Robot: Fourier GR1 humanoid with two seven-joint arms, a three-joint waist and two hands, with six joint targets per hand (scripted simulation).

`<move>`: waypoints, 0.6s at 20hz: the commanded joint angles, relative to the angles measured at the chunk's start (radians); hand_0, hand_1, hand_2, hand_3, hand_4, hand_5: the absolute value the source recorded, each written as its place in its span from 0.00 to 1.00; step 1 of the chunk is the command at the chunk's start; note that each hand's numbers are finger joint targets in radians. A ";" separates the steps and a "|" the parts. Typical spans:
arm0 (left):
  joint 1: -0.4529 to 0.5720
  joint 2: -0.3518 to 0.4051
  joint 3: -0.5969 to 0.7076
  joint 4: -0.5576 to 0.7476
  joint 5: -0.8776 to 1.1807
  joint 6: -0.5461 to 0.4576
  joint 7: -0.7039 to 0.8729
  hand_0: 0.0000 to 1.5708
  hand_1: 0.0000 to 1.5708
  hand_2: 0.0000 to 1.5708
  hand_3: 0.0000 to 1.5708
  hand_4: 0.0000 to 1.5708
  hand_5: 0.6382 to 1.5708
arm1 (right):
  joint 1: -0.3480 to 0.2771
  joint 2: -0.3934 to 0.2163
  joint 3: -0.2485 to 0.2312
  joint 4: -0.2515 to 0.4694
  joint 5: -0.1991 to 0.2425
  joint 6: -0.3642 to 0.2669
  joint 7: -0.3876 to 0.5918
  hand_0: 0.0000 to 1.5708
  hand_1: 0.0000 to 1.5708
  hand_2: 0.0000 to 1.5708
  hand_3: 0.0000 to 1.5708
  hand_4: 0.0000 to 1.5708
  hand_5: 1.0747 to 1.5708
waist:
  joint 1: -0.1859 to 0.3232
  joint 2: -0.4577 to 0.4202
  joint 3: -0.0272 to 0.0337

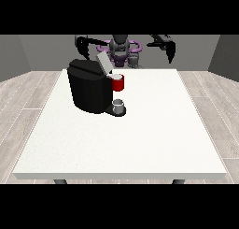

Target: Insert the coffee pod into the coffee machine and close the lid

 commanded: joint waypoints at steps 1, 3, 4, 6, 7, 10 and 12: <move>0.054 -0.004 -0.042 -0.099 0.013 0.007 0.052 0.00 0.00 0.00 0.00 0.00 1.00 | -0.043 0.014 -0.002 0.074 0.018 -0.009 -0.028 0.00 0.00 0.00 0.00 0.00 1.00 | 0.006 0.019 0.0000; 0.041 -0.005 -0.046 -0.110 -0.005 0.046 0.035 0.00 0.00 0.00 0.00 0.00 1.00 | -0.104 0.000 -0.003 0.089 0.024 -0.004 -0.003 0.00 0.00 0.00 0.00 0.00 1.00 | -0.002 0.040 -0.0001; 0.039 0.030 -0.007 -0.089 0.035 0.027 0.045 0.00 0.00 0.00 0.00 0.00 1.00 | -0.055 0.028 0.037 0.066 0.036 0.012 -0.014 0.00 0.00 0.00 0.00 0.00 1.00 | -0.038 0.033 -0.0002; 0.017 0.029 -0.014 -0.083 0.024 0.032 -0.016 0.00 0.00 0.00 0.00 0.00 1.00 | -0.139 0.013 0.003 0.118 0.038 -0.011 -0.033 0.00 0.00 0.00 0.00 0.00 1.00 | -0.014 0.095 -0.0002; 0.063 0.030 -0.033 -0.142 0.047 -0.006 0.025 0.00 0.00 0.00 0.00 0.00 1.00 | -0.110 -0.007 -0.012 0.158 0.056 -0.009 -0.102 0.00 0.00 0.00 0.00 0.00 1.00 | 0.019 0.081 0.0000; 0.076 0.025 -0.017 -0.097 0.046 0.039 -0.007 0.00 0.00 0.00 0.00 0.00 1.00 | -0.153 0.016 0.032 0.117 0.071 -0.009 0.017 0.00 0.00 0.00 0.00 0.00 1.00 | -0.031 0.050 -0.0003; 0.089 0.049 -0.011 -0.111 0.050 0.029 -0.019 0.00 0.00 0.00 0.00 0.00 1.00 | -0.095 0.022 0.039 0.148 0.077 0.021 -0.080 0.00 0.00 0.00 0.00 0.00 1.00 | -0.035 0.069 -0.0002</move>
